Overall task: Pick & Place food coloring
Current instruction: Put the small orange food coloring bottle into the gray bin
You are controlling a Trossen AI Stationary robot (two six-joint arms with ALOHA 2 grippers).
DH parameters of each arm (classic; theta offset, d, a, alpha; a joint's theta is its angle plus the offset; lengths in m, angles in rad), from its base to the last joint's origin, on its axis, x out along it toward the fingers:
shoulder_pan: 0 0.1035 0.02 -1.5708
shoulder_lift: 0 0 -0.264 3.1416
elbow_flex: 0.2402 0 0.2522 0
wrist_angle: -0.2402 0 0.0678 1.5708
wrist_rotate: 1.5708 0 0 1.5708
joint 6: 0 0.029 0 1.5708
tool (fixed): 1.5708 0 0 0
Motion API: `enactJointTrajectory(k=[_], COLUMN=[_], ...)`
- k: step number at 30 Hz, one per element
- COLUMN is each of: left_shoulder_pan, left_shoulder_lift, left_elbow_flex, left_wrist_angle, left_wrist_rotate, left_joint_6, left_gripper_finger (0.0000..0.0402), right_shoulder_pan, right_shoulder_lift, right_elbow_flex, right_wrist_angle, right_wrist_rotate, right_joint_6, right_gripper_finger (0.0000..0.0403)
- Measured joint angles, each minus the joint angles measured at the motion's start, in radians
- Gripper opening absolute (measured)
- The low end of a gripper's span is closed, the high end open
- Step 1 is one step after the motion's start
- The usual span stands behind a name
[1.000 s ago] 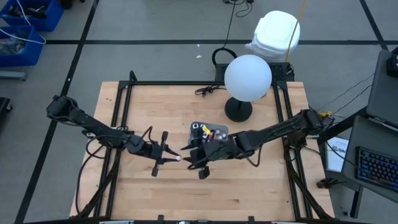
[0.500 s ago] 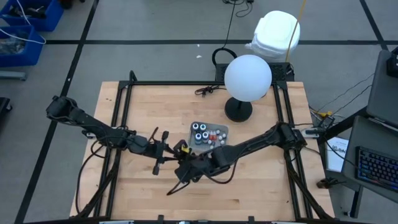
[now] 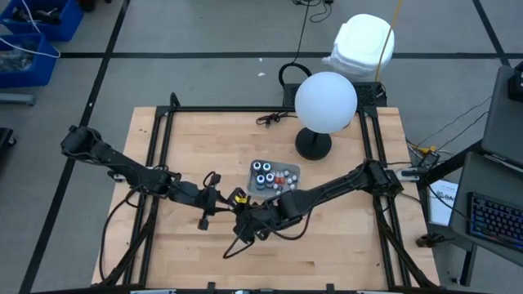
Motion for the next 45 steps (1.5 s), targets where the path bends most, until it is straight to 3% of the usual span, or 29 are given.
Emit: enactJointTrajectory(k=[33, 45], left_shoulder_pan=[-0.003, -0.003], left_shoulder_lift=[0.000, 0.001], left_elbow_flex=[0.000, 0.000], left_wrist_angle=[-0.029, -0.035], left_wrist_rotate=[0.018, 0.017], left_joint_6=[0.001, 0.001], left_gripper_finger=[0.0063, 0.0063], right_shoulder_pan=[-0.048, -0.048], right_shoulder_lift=[0.047, 0.047], right_elbow_flex=[-0.017, -0.017], right_wrist_angle=[0.075, 0.063], right_wrist_rotate=[-0.043, -0.045], right_joint_6=[-0.068, -0.055], right_gripper_finger=[0.0107, 0.0046])
